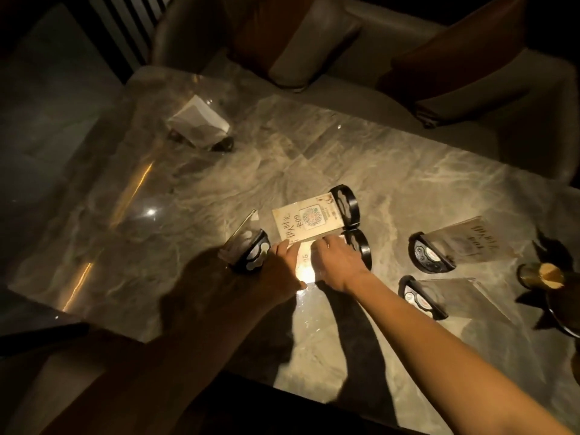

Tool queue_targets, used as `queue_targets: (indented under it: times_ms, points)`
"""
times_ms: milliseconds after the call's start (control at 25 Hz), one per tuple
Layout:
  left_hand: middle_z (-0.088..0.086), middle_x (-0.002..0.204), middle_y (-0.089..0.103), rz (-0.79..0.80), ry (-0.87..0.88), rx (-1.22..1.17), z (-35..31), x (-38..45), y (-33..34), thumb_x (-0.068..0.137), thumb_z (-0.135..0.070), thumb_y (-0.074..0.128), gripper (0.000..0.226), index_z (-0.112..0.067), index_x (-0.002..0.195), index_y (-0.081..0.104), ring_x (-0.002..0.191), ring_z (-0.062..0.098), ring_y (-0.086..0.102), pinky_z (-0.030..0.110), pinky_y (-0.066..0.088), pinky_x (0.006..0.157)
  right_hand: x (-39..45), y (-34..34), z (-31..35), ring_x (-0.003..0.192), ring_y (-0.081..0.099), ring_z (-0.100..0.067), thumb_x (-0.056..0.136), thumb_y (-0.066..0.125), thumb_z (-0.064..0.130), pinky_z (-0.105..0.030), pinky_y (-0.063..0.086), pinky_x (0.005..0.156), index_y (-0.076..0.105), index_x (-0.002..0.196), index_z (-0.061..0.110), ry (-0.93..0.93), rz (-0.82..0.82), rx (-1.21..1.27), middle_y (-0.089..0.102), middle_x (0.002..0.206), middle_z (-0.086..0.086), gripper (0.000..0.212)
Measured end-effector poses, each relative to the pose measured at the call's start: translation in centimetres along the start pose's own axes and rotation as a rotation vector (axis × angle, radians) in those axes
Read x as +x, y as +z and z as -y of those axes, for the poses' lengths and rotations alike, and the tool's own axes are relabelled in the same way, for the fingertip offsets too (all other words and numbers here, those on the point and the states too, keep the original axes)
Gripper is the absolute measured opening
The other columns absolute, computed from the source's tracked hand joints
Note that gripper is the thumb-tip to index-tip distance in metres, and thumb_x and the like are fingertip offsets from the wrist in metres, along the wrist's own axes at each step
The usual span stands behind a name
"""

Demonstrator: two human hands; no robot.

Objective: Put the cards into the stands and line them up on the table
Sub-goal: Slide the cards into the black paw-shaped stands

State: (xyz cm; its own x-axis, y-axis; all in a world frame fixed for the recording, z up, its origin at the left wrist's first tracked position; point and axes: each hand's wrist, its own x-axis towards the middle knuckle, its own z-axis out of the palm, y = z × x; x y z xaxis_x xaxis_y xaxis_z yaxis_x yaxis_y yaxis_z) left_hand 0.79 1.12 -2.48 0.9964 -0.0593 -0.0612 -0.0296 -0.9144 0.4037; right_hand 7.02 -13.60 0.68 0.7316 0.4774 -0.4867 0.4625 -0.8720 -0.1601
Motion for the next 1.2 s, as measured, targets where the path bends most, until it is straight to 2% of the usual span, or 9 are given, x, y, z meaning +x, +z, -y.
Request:
queue_targets:
  times_ms: [160,280,520,600,680,800,1000,1080,1200]
  points:
    - [0.02,0.109,0.068,0.141,-0.033,0.158,0.7,-0.8,1.6,0.038,-0.039,0.096,0.094,-0.01,0.12,0.06,0.086,0.037,0.067,0.044,0.056,0.075,1.2,1.8,-0.7,0.124,0.045,-0.03,0.08,0.068,0.024,-0.045,0.045,0.103,0.044,0.132,0.011,0.022,0.018,-0.048,0.047,0.133,-0.012,0.058]
    - [0.025,0.124,0.059,0.158,0.003,0.321,1.0,-1.2,2.1,0.071,-0.036,0.078,0.08,-0.009,0.139,0.044,0.101,0.038,0.061,0.049,0.05,0.088,1.4,1.7,-1.1,0.127,0.044,-0.029,0.075,0.074,0.024,-0.047,0.045,0.103,0.042,0.133,0.012,0.014,0.047,-0.096,0.047,0.136,-0.01,0.067]
    - [0.022,0.139,0.045,0.108,-0.134,0.238,1.4,-1.5,3.7,0.085,-0.03,0.039,0.078,-0.008,0.156,0.016,0.124,0.035,0.046,0.045,0.036,0.107,0.8,1.7,-1.5,0.123,0.045,-0.032,0.076,0.072,0.028,-0.048,0.041,0.103,0.04,0.134,0.014,0.086,0.109,-0.09,0.046,0.134,-0.012,0.068]
    - [0.024,0.138,0.048,0.126,-0.17,0.221,0.6,-1.9,2.9,0.081,-0.035,0.051,0.082,-0.004,0.152,0.027,0.123,0.036,0.048,0.045,0.04,0.105,0.2,1.7,-1.9,0.121,0.046,-0.031,0.077,0.07,0.03,-0.048,0.039,0.102,0.04,0.132,0.018,0.122,0.103,-0.021,0.048,0.131,-0.01,0.064]
    - [0.018,0.125,0.062,0.143,-0.173,0.171,-0.5,-2.5,1.3,0.073,-0.037,0.068,0.075,-0.004,0.139,0.052,0.104,0.028,0.062,0.035,0.052,0.085,-0.4,1.2,-2.4,0.116,0.051,-0.029,0.077,0.07,0.025,-0.045,0.038,0.1,0.044,0.122,0.023,0.142,0.09,0.136,0.055,0.124,-0.005,0.052]
    - [-0.002,0.111,0.07,0.155,-0.321,-0.215,-0.6,-1.6,1.2,0.069,-0.031,0.085,0.067,-0.017,0.128,0.058,0.091,0.014,0.07,0.016,0.055,0.064,-1.6,-0.1,-3.3,0.103,0.059,-0.025,0.076,0.068,0.014,-0.037,0.037,0.085,0.044,0.099,0.029,0.184,0.056,0.317,0.064,0.107,0.003,0.037]
    - [0.003,0.115,0.07,0.132,-0.401,-0.84,-2.0,2.0,-1.6,0.081,-0.007,0.077,0.035,-0.03,0.103,0.063,0.1,0.012,0.069,0.034,0.06,0.083,-4.1,-2.0,-5.1,0.086,0.065,-0.013,0.086,0.067,0.008,-0.027,0.049,0.066,0.05,0.092,0.039,0.25,-0.138,0.677,0.065,0.095,0.015,0.036]
    - [-0.004,0.108,0.073,0.09,-0.372,-0.934,-3.1,3.9,-3.4,0.08,-0.008,0.078,0.031,-0.032,0.094,0.066,0.1,0.011,0.07,0.038,0.06,0.083,-4.7,-2.5,-5.9,0.075,0.065,-0.011,0.091,0.067,0.009,-0.018,0.048,0.054,0.054,0.097,0.029,0.299,-0.224,0.795,0.065,0.088,0.014,0.024]
    - [-0.011,0.088,0.073,0.047,-0.231,-0.875,-5.7,5.8,-5.9,0.076,-0.011,0.078,0.021,-0.027,0.089,0.074,0.089,0.009,0.07,0.033,0.059,0.078,-5.7,-2.4,-6.4,0.085,0.07,-0.014,0.092,0.067,0.009,-0.029,0.058,0.073,0.06,0.105,0.023,0.337,-0.303,0.912,0.073,0.098,0.004,0.02]
